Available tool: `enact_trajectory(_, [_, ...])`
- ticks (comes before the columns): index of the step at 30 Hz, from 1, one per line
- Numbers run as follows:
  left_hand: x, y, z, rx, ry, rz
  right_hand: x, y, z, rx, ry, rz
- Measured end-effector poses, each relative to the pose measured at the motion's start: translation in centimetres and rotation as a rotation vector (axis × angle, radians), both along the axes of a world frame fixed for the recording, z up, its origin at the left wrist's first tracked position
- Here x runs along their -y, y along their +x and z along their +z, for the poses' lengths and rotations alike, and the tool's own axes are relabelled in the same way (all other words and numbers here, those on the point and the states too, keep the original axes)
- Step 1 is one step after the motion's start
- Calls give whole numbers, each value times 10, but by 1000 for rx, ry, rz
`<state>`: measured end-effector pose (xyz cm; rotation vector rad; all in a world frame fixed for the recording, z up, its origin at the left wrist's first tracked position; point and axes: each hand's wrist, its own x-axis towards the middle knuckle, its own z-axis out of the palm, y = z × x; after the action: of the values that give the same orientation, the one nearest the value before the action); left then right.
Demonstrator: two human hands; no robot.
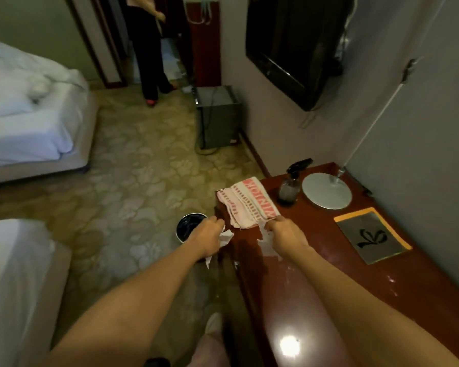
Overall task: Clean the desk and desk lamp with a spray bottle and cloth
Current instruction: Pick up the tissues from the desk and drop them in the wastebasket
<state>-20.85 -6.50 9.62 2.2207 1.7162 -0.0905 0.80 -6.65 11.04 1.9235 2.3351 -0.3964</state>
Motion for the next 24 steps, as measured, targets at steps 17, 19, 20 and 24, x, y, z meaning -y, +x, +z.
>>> enact_trajectory(17, [-116, -147, -48, 80, -52, 191, -141, -183, -36, 13, -27, 122])
enact_trajectory(19, [-148, -166, -57, 92, -70, 185, -167, -205, -44, 35, -68, 94])
enact_trajectory(20, [-164, -175, -62, 103, -74, 178, -179, -215, -49, 41, -85, 77])
enact_trajectory(24, [-220, -202, -91, 143, -143, 140, -226, -256, -73, 35, -152, 28])
